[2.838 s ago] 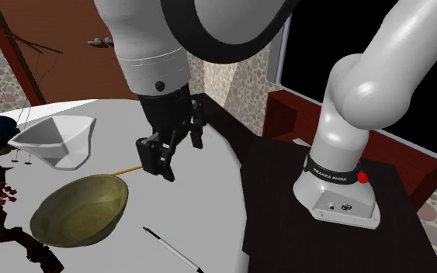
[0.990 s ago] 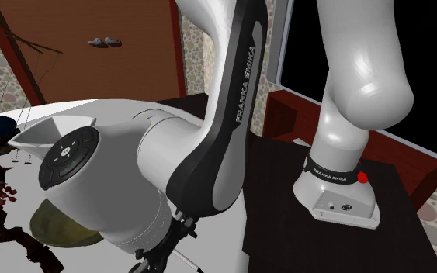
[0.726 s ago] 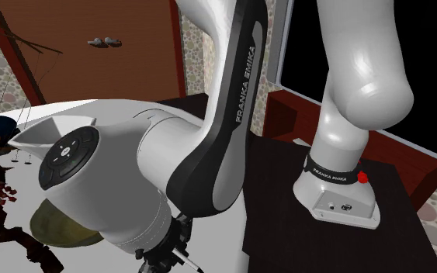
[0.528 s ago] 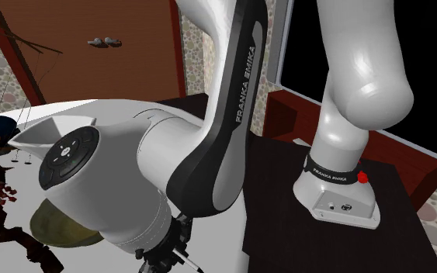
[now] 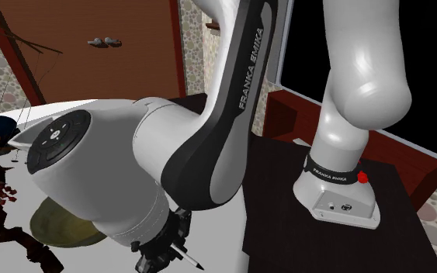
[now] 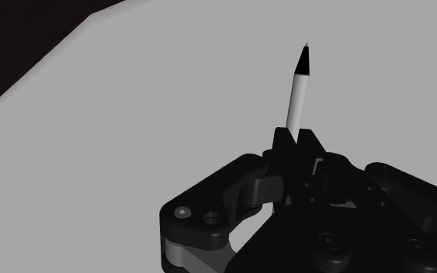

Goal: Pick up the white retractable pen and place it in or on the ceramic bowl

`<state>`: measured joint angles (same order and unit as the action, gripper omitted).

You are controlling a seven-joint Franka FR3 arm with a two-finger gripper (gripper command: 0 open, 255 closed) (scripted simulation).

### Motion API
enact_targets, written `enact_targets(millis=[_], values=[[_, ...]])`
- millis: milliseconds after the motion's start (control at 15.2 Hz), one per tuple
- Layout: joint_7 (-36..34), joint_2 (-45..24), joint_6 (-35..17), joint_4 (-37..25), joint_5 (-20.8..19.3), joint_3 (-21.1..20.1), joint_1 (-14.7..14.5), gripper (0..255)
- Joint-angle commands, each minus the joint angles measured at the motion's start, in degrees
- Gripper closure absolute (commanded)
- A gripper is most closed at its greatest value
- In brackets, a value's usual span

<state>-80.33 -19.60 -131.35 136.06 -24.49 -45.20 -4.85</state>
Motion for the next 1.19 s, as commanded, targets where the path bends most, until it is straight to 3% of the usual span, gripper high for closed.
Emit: enact_targets(millis=[0,1122], values=[[1.49,2.03,0.97,0.35,2.08,-1.37,1.10,255],[13.90,17.93,11.08,-1.01,18.40,-7.69,6.08,255]])
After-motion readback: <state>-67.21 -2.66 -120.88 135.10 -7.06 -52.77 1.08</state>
